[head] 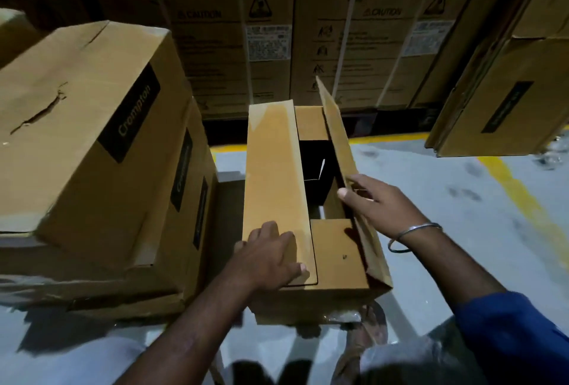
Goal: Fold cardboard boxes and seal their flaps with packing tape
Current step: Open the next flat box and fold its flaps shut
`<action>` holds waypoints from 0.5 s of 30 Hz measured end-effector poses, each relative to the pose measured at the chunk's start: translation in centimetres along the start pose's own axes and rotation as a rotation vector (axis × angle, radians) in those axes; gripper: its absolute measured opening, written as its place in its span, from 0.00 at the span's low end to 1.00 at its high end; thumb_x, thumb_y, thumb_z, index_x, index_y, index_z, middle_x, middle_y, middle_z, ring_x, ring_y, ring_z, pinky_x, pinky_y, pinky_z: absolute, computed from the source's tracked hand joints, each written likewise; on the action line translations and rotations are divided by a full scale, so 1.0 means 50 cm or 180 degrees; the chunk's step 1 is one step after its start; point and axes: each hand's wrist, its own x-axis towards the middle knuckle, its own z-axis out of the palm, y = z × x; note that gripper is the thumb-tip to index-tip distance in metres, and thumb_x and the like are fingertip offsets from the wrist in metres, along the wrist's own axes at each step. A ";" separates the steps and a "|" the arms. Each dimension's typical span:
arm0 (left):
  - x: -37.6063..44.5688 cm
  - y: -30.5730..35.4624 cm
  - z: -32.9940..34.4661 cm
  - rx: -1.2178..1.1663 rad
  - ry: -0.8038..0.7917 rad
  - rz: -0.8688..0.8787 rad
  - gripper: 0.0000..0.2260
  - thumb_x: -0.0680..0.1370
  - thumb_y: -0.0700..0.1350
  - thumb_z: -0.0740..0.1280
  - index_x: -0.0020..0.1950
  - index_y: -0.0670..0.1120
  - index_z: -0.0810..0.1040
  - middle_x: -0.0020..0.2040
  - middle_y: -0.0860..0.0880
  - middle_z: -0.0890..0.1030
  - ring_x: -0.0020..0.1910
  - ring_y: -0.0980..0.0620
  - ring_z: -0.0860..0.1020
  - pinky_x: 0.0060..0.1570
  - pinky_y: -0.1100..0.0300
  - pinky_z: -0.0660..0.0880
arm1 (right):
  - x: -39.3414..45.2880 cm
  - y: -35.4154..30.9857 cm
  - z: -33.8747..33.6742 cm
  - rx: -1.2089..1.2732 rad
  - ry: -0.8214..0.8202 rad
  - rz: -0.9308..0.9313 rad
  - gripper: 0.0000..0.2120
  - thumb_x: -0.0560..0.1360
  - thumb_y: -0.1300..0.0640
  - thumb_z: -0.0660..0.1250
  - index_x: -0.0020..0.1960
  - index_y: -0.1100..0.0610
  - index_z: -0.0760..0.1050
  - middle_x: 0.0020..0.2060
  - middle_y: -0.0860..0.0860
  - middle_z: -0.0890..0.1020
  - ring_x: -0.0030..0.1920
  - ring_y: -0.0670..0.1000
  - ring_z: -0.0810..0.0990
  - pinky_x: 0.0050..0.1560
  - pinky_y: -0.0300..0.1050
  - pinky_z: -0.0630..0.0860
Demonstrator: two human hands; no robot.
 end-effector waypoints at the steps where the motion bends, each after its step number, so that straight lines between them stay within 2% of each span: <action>1: 0.002 -0.003 0.003 0.0040 0.0009 -0.0003 0.33 0.81 0.65 0.62 0.83 0.55 0.58 0.83 0.48 0.52 0.80 0.44 0.56 0.76 0.39 0.59 | 0.010 -0.003 0.009 -0.0177 -0.0092 -0.0040 0.26 0.82 0.43 0.64 0.76 0.52 0.70 0.69 0.53 0.77 0.69 0.55 0.75 0.65 0.49 0.71; 7: 0.015 -0.026 0.016 0.0081 -0.0026 0.0068 0.32 0.81 0.64 0.63 0.82 0.56 0.60 0.84 0.51 0.49 0.82 0.45 0.53 0.77 0.38 0.57 | 0.061 0.034 0.077 -0.1481 -0.1088 0.0173 0.31 0.81 0.40 0.64 0.80 0.45 0.61 0.71 0.55 0.70 0.69 0.58 0.71 0.67 0.57 0.74; 11: 0.022 -0.030 0.013 -0.0016 0.0154 0.0047 0.29 0.81 0.64 0.63 0.80 0.57 0.63 0.83 0.51 0.55 0.80 0.47 0.56 0.76 0.37 0.60 | 0.074 0.050 0.101 -0.1781 -0.1123 0.0294 0.34 0.77 0.39 0.69 0.79 0.39 0.60 0.72 0.54 0.66 0.71 0.58 0.68 0.65 0.59 0.76; 15: 0.023 -0.036 0.007 -0.0210 0.0500 0.0036 0.27 0.81 0.63 0.63 0.79 0.57 0.64 0.79 0.51 0.62 0.76 0.49 0.63 0.71 0.39 0.69 | 0.079 0.057 0.111 -0.1932 -0.1071 0.0445 0.39 0.74 0.42 0.74 0.79 0.36 0.58 0.76 0.55 0.60 0.75 0.60 0.62 0.67 0.63 0.74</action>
